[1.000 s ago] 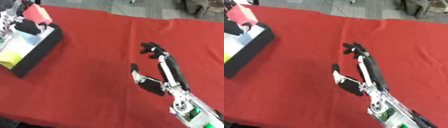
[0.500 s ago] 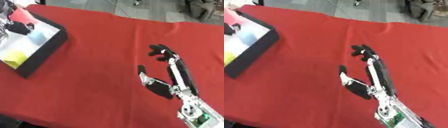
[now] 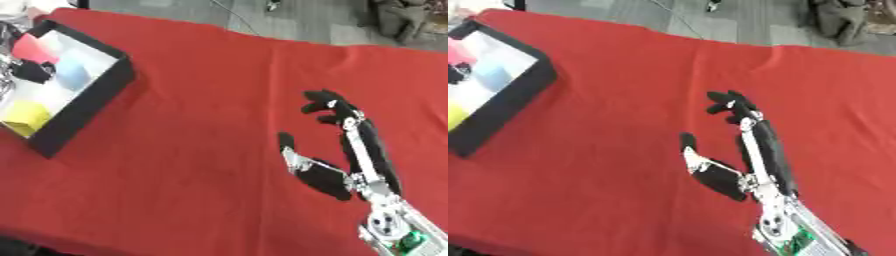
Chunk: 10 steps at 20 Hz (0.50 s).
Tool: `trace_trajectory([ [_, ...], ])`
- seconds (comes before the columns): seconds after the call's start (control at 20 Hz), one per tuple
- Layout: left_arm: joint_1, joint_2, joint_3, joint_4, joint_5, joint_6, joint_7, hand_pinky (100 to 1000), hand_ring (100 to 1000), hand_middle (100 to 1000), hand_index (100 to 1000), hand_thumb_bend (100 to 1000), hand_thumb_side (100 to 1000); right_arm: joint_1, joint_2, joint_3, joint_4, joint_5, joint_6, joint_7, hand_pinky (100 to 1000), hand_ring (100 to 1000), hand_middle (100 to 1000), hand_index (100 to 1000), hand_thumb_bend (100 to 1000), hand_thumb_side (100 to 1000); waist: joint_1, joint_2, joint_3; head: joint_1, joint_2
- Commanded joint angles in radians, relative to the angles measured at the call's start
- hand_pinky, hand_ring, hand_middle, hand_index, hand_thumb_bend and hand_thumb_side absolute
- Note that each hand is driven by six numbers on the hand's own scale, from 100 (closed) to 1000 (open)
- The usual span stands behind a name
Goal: Pick up the objects with one hand, pass them to the other hand, and then place them into the box on the other side of the table.
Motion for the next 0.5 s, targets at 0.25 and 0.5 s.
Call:
trace_trajectory([
  [0.25,-0.027,0.01,0.038,0.065,-0.085,0.001,0.001,814,774,752,864,485,407,-0.001,-0.012,-0.022,-0.03,-0.019,-0.003,-0.02,764,968,649,840,265,195,0.005,-0.021,-0.006,0.017,-0.008],
  [0.5,-0.025,0.007,0.049,0.073,-0.1,0.004,0.003,810,771,748,865,474,347,0.004,-0.014,-0.023,-0.038,-0.019,-0.002,-0.02,764,967,648,840,267,195,0.004,-0.023,-0.006,0.016,-0.001],
])
